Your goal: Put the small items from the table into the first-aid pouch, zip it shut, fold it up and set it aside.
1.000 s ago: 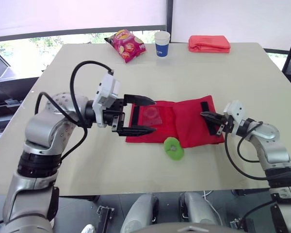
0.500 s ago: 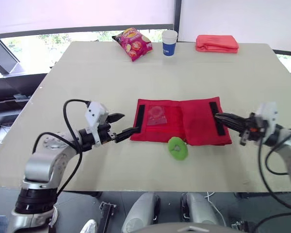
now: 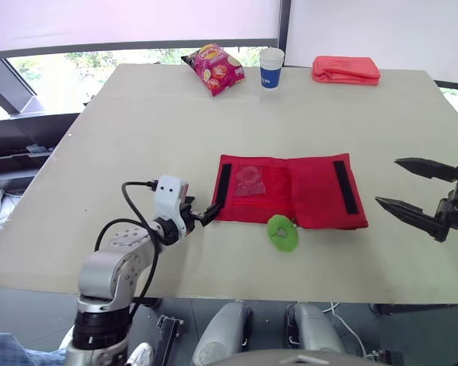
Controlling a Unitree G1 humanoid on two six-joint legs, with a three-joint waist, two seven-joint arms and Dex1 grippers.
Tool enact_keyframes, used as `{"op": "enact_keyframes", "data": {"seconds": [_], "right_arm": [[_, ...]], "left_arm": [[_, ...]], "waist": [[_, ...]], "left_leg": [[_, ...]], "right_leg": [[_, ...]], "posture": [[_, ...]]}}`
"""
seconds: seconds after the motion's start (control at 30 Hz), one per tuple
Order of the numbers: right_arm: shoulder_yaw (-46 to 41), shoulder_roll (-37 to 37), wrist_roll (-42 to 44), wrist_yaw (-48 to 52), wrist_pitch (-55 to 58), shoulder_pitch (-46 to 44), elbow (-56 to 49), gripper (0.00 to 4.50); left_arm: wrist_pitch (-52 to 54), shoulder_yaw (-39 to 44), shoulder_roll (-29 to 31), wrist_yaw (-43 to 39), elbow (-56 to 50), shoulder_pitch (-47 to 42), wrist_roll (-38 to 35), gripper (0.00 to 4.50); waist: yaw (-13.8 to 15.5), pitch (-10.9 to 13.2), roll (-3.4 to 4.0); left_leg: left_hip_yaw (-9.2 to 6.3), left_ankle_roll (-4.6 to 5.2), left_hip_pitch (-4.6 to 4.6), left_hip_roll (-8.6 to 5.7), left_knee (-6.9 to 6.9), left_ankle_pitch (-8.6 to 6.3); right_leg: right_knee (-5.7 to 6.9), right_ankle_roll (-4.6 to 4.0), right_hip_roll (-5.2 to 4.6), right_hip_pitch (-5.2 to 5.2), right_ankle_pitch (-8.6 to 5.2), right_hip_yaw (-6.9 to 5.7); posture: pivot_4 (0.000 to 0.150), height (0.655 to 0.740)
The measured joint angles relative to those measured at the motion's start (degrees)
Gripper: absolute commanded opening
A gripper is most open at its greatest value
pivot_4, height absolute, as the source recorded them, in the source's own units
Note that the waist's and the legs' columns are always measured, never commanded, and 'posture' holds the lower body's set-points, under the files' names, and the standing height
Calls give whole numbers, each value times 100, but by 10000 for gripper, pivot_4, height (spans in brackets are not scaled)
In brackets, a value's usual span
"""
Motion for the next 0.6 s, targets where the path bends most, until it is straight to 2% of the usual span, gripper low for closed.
{"op": "enact_keyframes", "data": {"seconds": [0.17,0.2,0.23,0.27,0.3,0.33,0.43,0.47,0.5,0.57,0.6], "right_arm": [[3,4,57,-187,16,-6,-188,44146],[3,3,69,-213,16,-24,-198,45000],[3,3,83,-241,15,-44,-206,45000],[4,3,97,-266,15,-49,-209,45000],[11,3,98,-282,15,-62,-209,45000],[16,3,101,-297,16,-85,-213,45000],[18,3,120,-310,15,-93,-266,45000],[18,3,125,-312,15,-93,-273,45000],[23,3,155,-346,17,-96,-339,45000],[27,2,161,-355,17,-97,-388,45000],[28,0,165,-355,17,-97,-390,45000]], "left_arm": [[457,-23,-74,167,-198,-12,-62,45000],[538,-52,-66,166,-258,-10,-68,39801],[634,-92,-50,170,-301,-17,-70,37472],[694,-146,-31,178,-324,-32,-55,32156],[717,-219,-2,194,-333,-48,-34,28864],[773,-274,5,219,-332,-84,-26,22154],[912,-299,-80,293,-318,-180,-13,11754],[933,-306,-89,306,-318,-190,-13,9571],[1161,-304,-228,411,-322,-270,-15,3693],[1222,-292,-303,434,-326,-301,-37,290],[1263,-261,-354,441,-326,-329,-43,290]], "waist": [[-1,-10,12],[3,-11,13],[7,-13,16],[10,-16,18],[26,-19,22],[35,-20,24],[65,-22,27],[70,-22,27],[90,-24,30],[96,-24,30],[101,-25,30]], "left_leg": [[2,-7,1,0,0,4],[2,-7,1,-1,0,4],[2,-7,2,-1,0,4],[2,-6,4,-1,0,4],[2,-7,4,-1,0,4],[2,-6,4,-1,0,4],[1,-4,6,-1,0,2],[-1,-3,7,-2,0,2],[-2,-3,8,-2,0,2],[-7,-3,12,-1,0,2],[-11,-3,12,-1,0,2]], "right_leg": [[-2,0,0,3,-1,1],[-4,0,0,4,-1,0],[-5,0,0,5,-1,0],[-6,0,0,7,-1,0],[-7,0,-1,9,-1,0],[-8,0,-1,10,-1,-1],[-20,0,-2,17,-1,-3],[-22,0,-2,19,-1,-4],[-31,1,-2,25,-1,-7],[-37,1,-2,31,-1,-11],[-42,1,-1,35,-1,-15]], "posture": [[1500,7395],[1500,7395],[1500,7395],[1500,7395],[1500,7395],[1500,7395],[1500,7395],[1500,7395],[1500,7395],[1500,7395],[1500,7395]]}}
